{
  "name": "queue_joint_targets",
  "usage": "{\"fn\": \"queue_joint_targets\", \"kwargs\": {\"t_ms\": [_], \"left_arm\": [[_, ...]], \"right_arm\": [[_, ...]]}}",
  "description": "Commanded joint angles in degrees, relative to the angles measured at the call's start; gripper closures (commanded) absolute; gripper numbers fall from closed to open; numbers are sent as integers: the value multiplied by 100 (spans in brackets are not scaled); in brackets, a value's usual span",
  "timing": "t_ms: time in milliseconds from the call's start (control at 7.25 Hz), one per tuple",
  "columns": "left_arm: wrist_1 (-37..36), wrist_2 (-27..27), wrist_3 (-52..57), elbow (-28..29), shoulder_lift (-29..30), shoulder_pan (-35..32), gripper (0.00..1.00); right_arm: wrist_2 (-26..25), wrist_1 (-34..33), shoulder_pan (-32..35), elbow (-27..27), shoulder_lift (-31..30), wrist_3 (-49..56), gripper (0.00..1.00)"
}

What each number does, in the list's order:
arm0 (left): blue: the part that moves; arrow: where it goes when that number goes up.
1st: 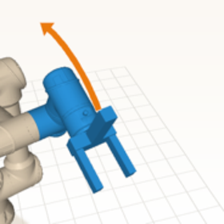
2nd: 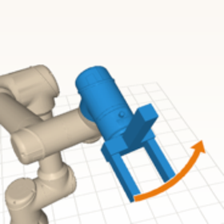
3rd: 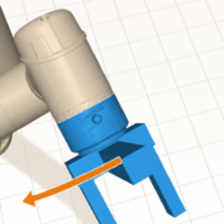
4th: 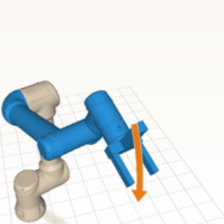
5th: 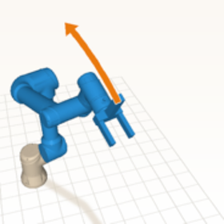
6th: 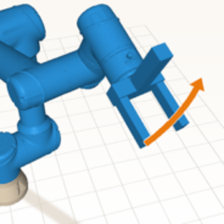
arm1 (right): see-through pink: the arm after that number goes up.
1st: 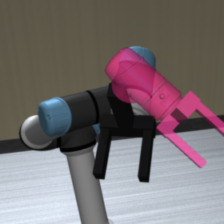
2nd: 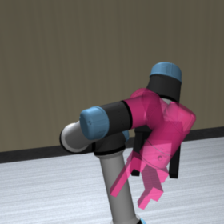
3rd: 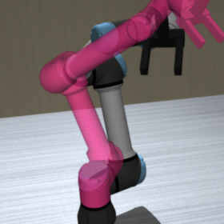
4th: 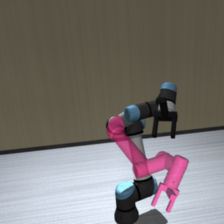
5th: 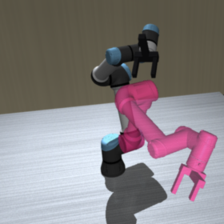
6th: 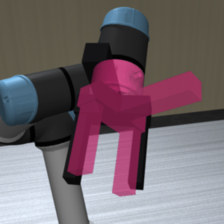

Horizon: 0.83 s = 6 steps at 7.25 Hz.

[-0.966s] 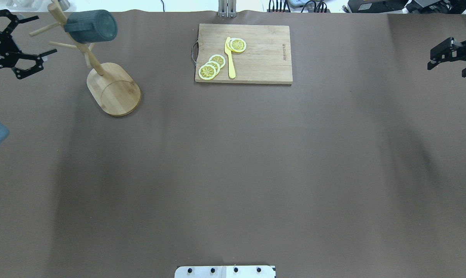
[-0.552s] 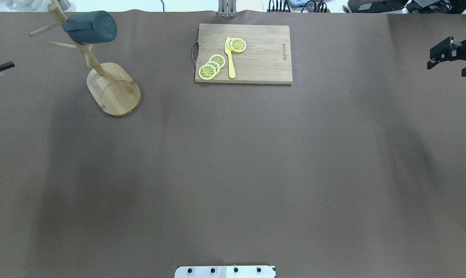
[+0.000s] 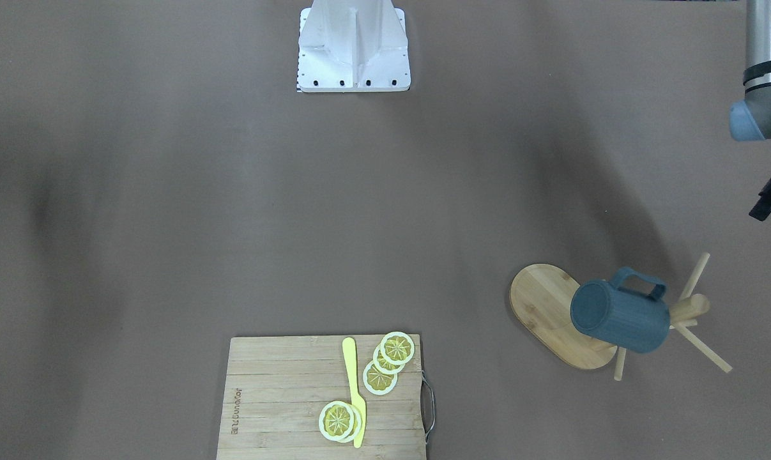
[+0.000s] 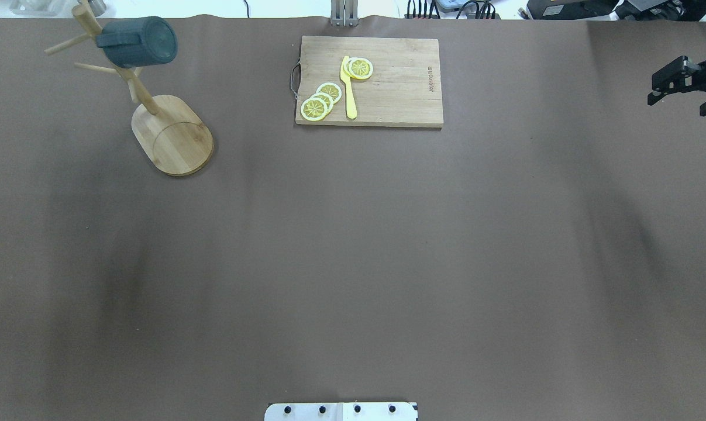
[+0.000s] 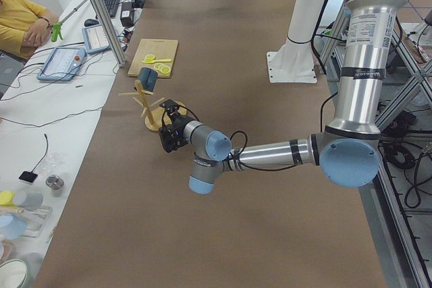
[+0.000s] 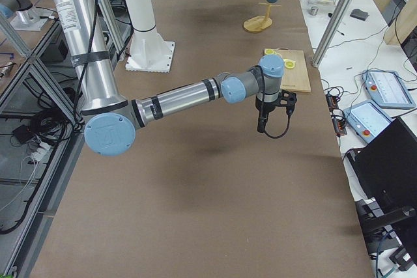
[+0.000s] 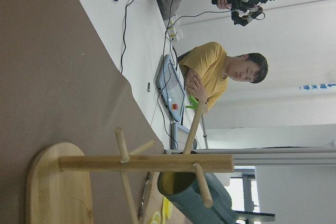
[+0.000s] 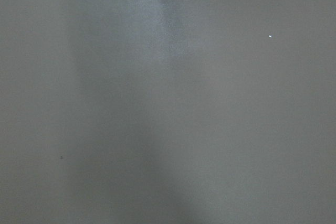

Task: Hang cup on storage rack
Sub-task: 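Open the left gripper and pull it back from the rack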

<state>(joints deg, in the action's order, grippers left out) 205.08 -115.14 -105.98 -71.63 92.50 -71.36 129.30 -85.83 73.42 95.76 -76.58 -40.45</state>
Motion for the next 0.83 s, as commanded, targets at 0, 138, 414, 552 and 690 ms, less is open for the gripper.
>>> {"fn": "queue_joint_targets", "kwargs": {"t_ms": [0, 138, 414, 552, 690], "left_arm": [[-771, 0, 2092, -18, -276, -314, 3], [-1611, -9, 3082, -114, -277, -682, 3], [-3369, 78, 6118, -132, -303, -1010, 3], [-4169, 70, 7351, -150, -303, -1281, 2], [-4960, 9, 8173, -150, -312, -1336, 2]], "right_arm": [[-166, 180, 128, -5, -5, 229, 0], [-150, 172, 355, -5, -67, 570, 0], [-115, 163, 734, -66, -443, 1806, 0], [-98, 119, 866, -75, -506, 2065, 0], [-89, 163, 876, -75, -689, 2206, 0]]}}
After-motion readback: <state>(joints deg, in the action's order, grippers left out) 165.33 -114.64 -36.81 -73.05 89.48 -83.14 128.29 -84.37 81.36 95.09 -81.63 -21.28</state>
